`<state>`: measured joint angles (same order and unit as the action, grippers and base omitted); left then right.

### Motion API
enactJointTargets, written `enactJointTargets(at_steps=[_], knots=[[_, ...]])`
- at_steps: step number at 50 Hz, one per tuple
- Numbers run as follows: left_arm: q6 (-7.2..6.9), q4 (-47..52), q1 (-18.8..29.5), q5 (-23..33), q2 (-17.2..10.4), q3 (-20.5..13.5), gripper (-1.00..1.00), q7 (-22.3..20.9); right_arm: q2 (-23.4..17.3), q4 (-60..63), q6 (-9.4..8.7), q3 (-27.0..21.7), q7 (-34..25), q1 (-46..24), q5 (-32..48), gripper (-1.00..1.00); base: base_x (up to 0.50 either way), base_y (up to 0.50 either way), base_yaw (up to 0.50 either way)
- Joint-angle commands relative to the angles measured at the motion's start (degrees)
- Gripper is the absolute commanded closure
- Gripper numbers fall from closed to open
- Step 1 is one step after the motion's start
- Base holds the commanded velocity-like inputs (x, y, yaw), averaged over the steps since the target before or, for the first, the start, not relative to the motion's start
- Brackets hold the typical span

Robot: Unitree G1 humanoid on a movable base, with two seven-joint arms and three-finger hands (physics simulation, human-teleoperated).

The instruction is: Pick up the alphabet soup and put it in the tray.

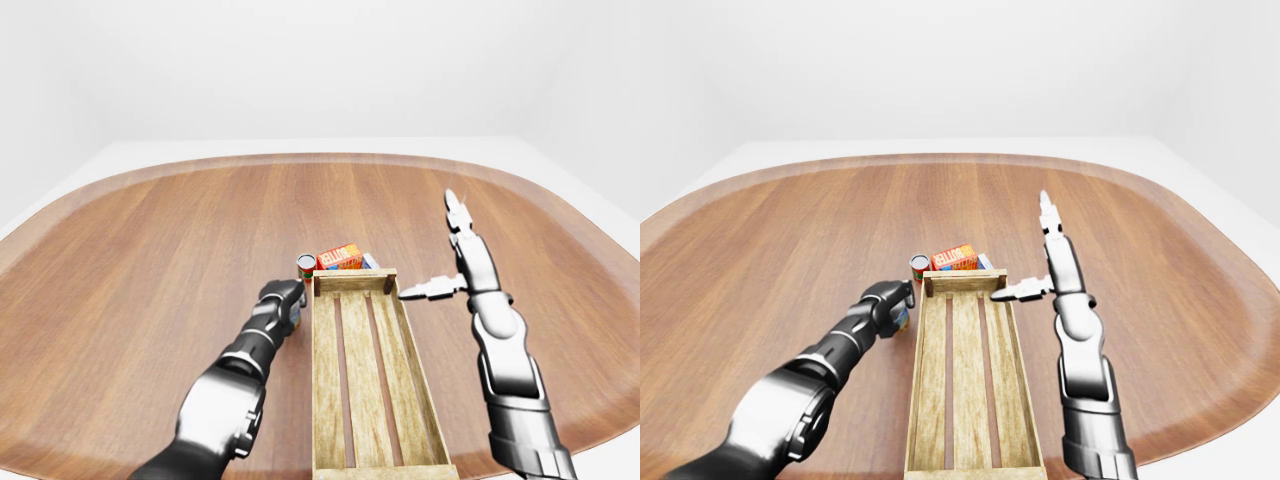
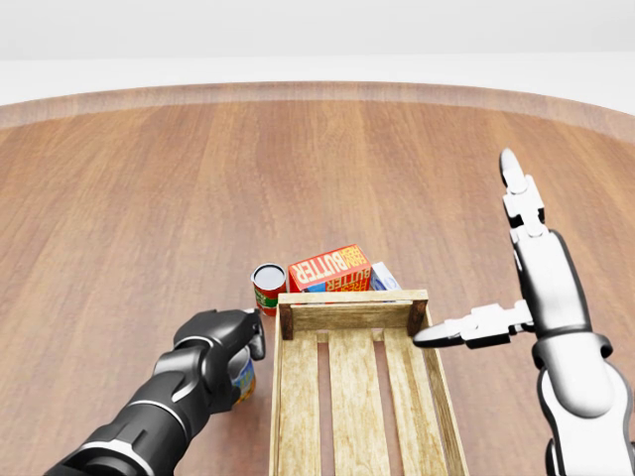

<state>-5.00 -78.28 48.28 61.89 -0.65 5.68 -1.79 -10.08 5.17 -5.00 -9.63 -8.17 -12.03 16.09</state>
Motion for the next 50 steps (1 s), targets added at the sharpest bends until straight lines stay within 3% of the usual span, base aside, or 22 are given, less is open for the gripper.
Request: enactJointTargets(at_steps=[1, 8, 12, 22, 31, 36, 42, 50], knots=[[0.00, 4.47, 0.75, -3.18, -0.46, 0.79, 1.00, -1.36, 0.16, -0.46, 0.00, 0.06, 0.30, 0.31, 0.02, -0.99, 0.00, 0.00, 0.00], [0.00, 9.77, -0.02, -2.01, -1.16, 1.89, 1.00, -3.00, 0.14, -0.68, 0.00, 0.07, 0.43, 0.38, -0.11, -0.99, 0.00, 0.00, 0.00], [0.00, 15.08, -1.80, -0.88, -2.09, 2.09, 1.00, -5.99, 0.13, -0.59, 0.00, 0.03, 0.45, 0.56, -0.08, -1.00, 0.00, 0.00, 0.00], [0.00, 39.99, -10.48, 5.52, -5.79, 0.72, 1.00, -21.20, 0.13, -0.74, 0.00, 0.17, 0.55, 0.15, 0.00, -0.99, 0.00, 0.00, 0.00], [0.00, 52.13, -13.26, 9.17, -5.96, -1.02, 1.00, -29.53, -0.06, -1.06, 0.00, -0.02, 0.57, 0.05, -0.08, -0.99, 0.00, 0.00, 0.00], [0.00, 60.22, -12.86, 9.73, -4.75, -1.66, 1.00, -35.07, -0.10, -1.72, 0.00, 0.06, 0.68, -0.15, -0.15, -0.99, 0.00, 0.00, 0.00], [0.00, 60.81, -8.50, 7.79, -2.96, -1.72, 1.00, -36.45, -0.11, -1.52, 0.00, 0.05, 0.60, -0.11, -0.17, -0.99, 0.00, 0.00, 0.00], [0.00, 57.30, -4.83, 5.48, -0.67, -0.51, 1.00, -34.56, -0.15, -1.52, 0.00, -0.06, 0.55, 0.06, -0.23, -1.00, 0.00, 0.00, 0.00]])
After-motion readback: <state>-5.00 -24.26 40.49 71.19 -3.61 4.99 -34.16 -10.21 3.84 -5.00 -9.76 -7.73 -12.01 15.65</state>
